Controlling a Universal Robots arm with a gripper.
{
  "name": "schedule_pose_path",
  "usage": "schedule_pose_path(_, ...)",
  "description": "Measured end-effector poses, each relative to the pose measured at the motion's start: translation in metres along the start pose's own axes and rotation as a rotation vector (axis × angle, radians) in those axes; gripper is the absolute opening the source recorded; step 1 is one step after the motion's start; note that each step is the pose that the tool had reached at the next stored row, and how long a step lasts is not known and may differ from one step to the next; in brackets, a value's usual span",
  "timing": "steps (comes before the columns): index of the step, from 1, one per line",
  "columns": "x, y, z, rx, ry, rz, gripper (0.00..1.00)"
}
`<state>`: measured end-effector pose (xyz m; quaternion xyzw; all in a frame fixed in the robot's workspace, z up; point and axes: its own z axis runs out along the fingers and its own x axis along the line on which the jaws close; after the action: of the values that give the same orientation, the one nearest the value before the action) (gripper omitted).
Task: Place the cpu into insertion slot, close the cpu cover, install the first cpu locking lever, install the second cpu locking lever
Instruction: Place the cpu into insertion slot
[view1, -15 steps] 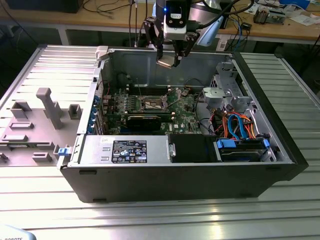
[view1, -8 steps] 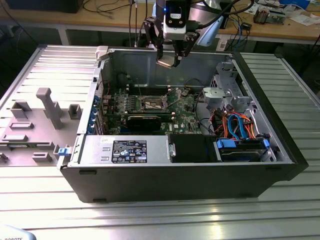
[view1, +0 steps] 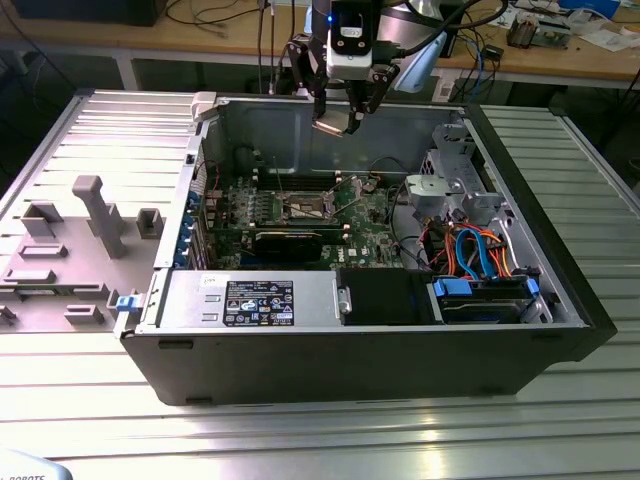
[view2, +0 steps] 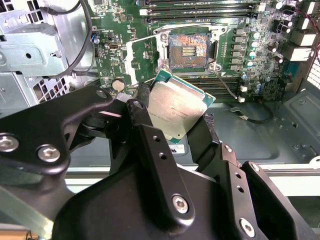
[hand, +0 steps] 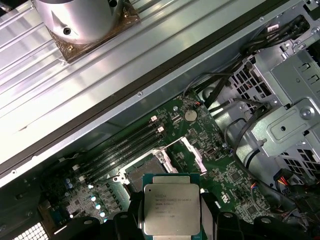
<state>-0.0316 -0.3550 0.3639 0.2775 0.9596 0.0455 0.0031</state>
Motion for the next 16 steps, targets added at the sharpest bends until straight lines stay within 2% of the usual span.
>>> schedule_pose_path(16,0.0,0.0,0.0,-0.0005,-0.0025,0.028,0.55)
